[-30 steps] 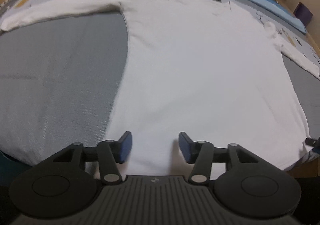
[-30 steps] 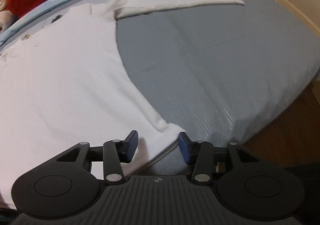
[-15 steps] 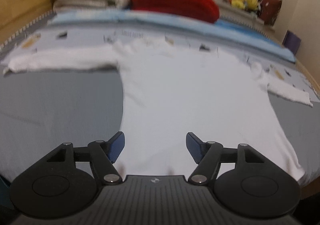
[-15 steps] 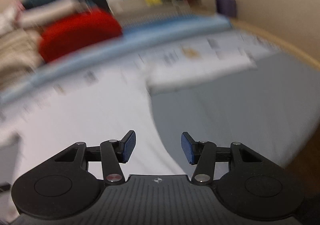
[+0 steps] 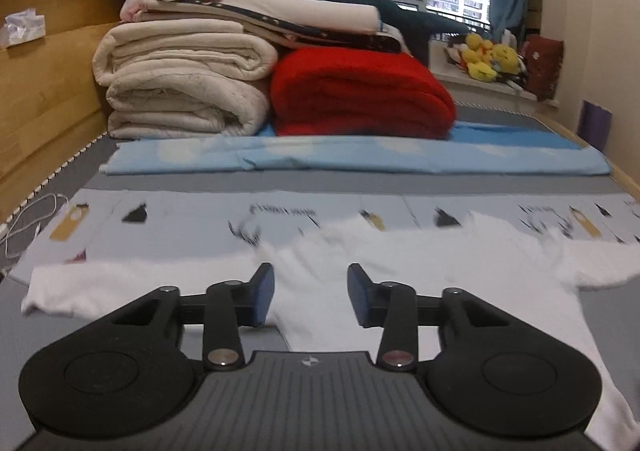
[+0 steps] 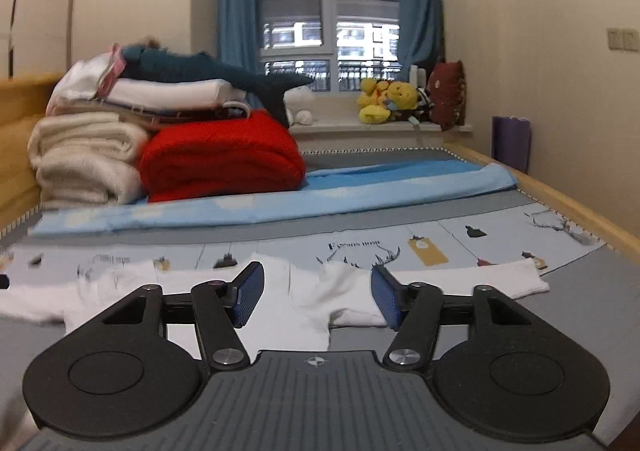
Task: Fold small clothes
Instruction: 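Move the left gripper to the sleeve cuff nearest it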
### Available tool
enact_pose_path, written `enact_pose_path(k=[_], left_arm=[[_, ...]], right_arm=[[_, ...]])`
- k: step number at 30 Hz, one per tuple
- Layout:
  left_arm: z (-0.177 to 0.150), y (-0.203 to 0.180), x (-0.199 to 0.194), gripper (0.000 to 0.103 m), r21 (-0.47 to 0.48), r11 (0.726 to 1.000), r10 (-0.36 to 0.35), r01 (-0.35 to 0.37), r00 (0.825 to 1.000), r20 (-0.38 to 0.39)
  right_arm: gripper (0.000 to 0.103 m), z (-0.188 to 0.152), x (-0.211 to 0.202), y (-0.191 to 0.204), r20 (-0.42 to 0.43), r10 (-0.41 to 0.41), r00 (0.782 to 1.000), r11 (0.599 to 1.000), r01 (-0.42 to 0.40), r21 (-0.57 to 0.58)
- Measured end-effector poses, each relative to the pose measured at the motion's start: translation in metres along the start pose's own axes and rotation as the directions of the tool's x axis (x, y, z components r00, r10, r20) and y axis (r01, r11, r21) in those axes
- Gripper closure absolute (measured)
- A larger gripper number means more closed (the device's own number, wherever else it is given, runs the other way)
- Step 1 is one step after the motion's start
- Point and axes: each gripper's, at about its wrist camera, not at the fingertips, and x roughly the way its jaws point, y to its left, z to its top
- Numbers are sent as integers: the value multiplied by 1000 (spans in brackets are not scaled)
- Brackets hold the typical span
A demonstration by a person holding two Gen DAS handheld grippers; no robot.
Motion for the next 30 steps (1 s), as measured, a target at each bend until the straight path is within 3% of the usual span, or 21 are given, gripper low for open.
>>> enact_pose_path(k=[3,6,7,8,11,13,16,18,21,23,25,28,29,30], left_arm=[[9,33,36,59,-39,999,33,-32,999,15],[-13,72,69,59,-64,994,93,-91,995,24],[-22,85,82,60,-71,991,108,-110,994,-23],[-25,100,98,68,-90,984,142,-151,984,-107],[-29,145,114,69,-175,967,166,-183,980,-110],[-32,175,123,67,-195,949,225,-248,965,-133],[-38,230,138,54,-323,898,249,-299,950,-186],[-45,265,145,38,-416,838,286,-353,934,-216],[-59,309,151,27,-538,746,295,-393,919,-262],[-68,332,159,26,-596,695,278,-402,915,-293],[-73,345,163,26,-619,678,269,-397,917,-293],[-70,353,166,25,-610,685,285,-397,917,-278],[-69,354,166,30,-617,678,290,-398,917,-273],[-69,355,165,50,-621,672,300,-404,915,-271]], right_arm=[[44,-6,7,5,-13,-9,1000,1000,9,-18],[43,-6,17,-3,-35,-18,999,1000,18,-3],[43,-7,18,-5,-40,-26,999,1000,26,6],[44,-9,20,-7,-46,-36,998,999,37,18],[45,-10,33,-15,-72,-69,995,996,73,60],[55,-12,41,-17,-91,-82,992,993,89,80],[76,-14,53,-12,-125,-92,988,991,102,81],[76,-16,57,-4,-138,-101,985,993,108,48],[76,-14,61,6,-149,-115,982,993,116,-1],[76,-12,63,10,-159,-124,980,992,123,-18],[76,-11,65,13,-171,-127,977,992,123,-30],[76,-10,66,18,-184,-128,975,992,122,-44],[76,-9,66,20,-186,-127,974,991,120,-53],[76,-9,66,22,-188,-126,974,991,117,-62]])
